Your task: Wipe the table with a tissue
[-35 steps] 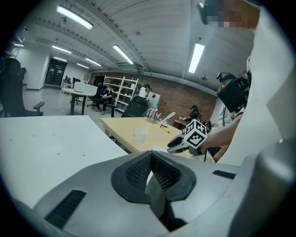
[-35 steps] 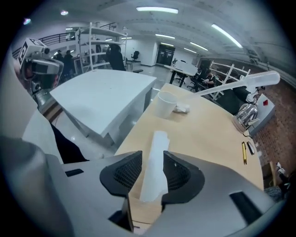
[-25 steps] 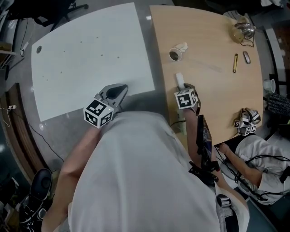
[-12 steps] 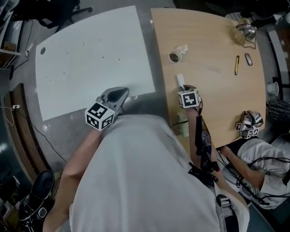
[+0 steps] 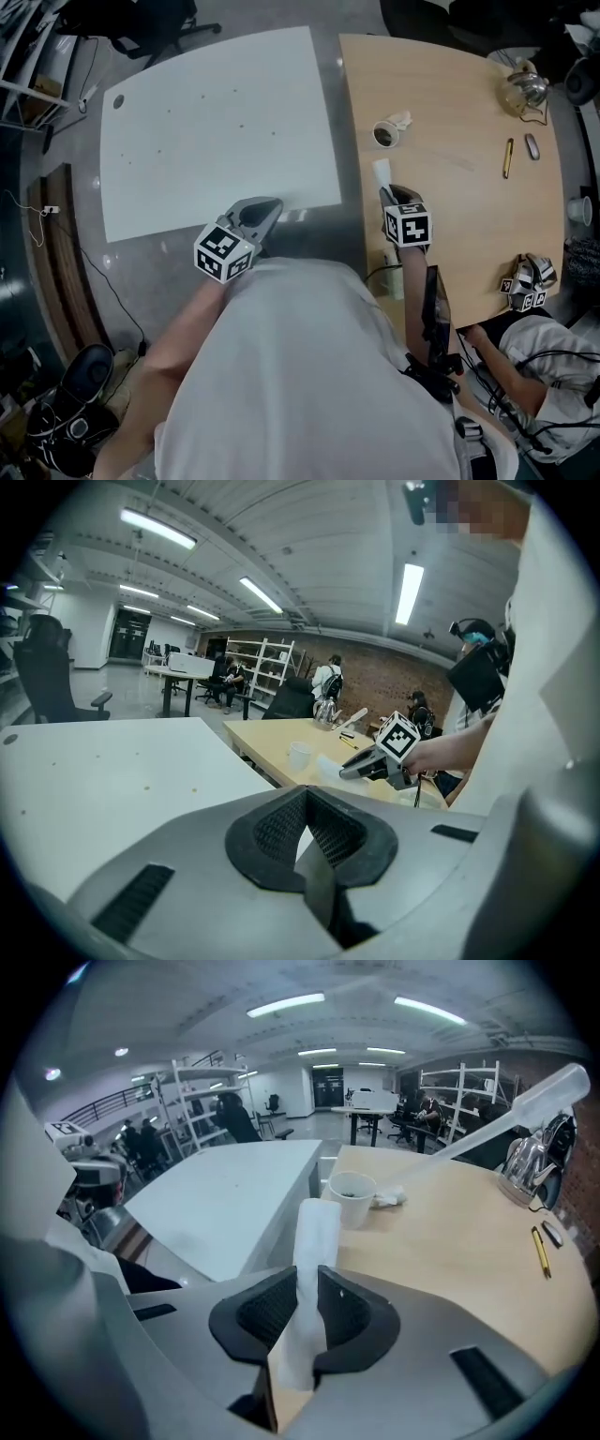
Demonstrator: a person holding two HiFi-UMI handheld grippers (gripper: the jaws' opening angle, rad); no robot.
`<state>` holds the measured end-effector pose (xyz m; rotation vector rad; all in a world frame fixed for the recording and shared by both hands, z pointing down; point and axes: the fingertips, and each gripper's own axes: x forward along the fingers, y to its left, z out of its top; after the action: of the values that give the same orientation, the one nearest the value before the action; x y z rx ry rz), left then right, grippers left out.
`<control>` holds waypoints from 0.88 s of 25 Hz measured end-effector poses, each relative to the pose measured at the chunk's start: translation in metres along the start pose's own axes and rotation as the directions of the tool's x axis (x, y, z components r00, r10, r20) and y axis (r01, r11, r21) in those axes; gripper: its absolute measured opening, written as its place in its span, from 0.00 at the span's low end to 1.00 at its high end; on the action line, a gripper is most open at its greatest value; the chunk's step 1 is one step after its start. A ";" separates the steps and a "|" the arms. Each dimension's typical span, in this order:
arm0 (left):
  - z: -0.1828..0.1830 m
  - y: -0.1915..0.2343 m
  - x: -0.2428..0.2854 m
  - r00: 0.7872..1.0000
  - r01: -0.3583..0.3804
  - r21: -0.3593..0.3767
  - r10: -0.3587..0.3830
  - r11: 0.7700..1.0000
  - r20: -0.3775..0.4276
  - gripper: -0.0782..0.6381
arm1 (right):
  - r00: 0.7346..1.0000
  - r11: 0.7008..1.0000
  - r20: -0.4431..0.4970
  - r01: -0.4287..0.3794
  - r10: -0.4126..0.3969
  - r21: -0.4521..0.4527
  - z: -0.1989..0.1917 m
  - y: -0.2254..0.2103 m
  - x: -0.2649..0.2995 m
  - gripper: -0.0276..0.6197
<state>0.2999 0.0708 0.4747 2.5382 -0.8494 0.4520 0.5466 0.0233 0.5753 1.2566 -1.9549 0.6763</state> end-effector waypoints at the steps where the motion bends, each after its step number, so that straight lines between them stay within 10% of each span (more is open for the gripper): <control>1: -0.001 0.000 -0.002 1.000 0.001 -0.001 -0.001 1.000 0.002 0.12 | 1.000 1.000 0.013 -0.016 0.016 0.012 0.004 0.005 -0.002 0.15; 22: -0.024 0.111 -0.098 0.998 0.004 -0.074 0.002 0.997 0.070 0.12 | 0.979 0.965 0.108 -0.192 0.174 0.178 0.087 0.153 0.044 0.15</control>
<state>0.1519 0.0505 0.4857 2.4986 -0.8737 0.3263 0.3698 -0.0054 0.5485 1.2462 -2.1426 0.9298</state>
